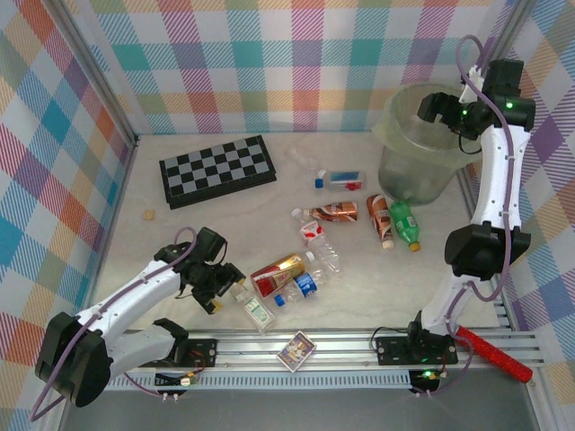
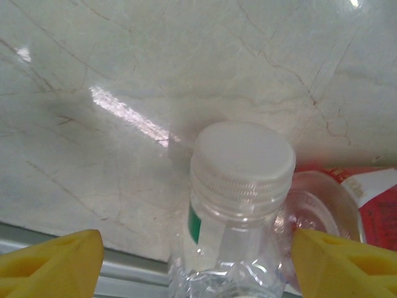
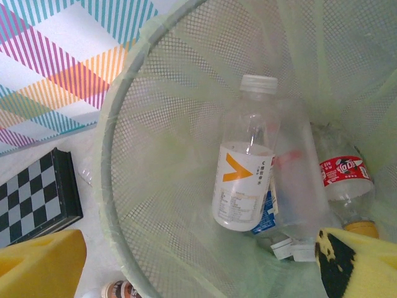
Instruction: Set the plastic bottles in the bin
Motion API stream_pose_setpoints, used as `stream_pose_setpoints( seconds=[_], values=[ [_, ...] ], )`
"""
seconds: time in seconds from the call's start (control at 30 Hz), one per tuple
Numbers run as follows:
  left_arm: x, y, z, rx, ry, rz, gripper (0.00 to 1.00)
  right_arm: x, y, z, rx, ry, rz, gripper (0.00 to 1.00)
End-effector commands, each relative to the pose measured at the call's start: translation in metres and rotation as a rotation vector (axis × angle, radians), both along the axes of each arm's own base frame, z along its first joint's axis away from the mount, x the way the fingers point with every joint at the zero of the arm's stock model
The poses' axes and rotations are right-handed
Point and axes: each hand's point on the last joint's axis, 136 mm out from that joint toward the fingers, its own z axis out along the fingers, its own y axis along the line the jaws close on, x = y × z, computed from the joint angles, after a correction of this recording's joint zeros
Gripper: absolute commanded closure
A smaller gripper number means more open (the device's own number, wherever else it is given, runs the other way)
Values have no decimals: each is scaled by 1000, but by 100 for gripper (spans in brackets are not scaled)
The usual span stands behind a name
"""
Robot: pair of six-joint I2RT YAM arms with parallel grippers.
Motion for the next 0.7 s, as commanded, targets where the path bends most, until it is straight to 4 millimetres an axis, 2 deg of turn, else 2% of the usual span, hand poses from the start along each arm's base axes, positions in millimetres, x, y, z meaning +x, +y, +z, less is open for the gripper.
stream_pose_setpoints(
  seconds=[0.0, 0.17, 0.27, 0.67],
  values=[
    [7, -9, -7, -45, 1, 60, 22, -12, 7, 10, -12, -21, 33, 6],
    [12, -17, -16, -63, 13, 50, 24, -13, 10, 6, -1, -13, 40, 6],
    [15, -18, -20, -56, 17, 50, 29, -14, 11, 5, 5, -10, 44, 6],
    [28, -23, -8, -49, -10, 27, 52, -21, 22, 13, 39, -28, 73, 6]
  ],
)
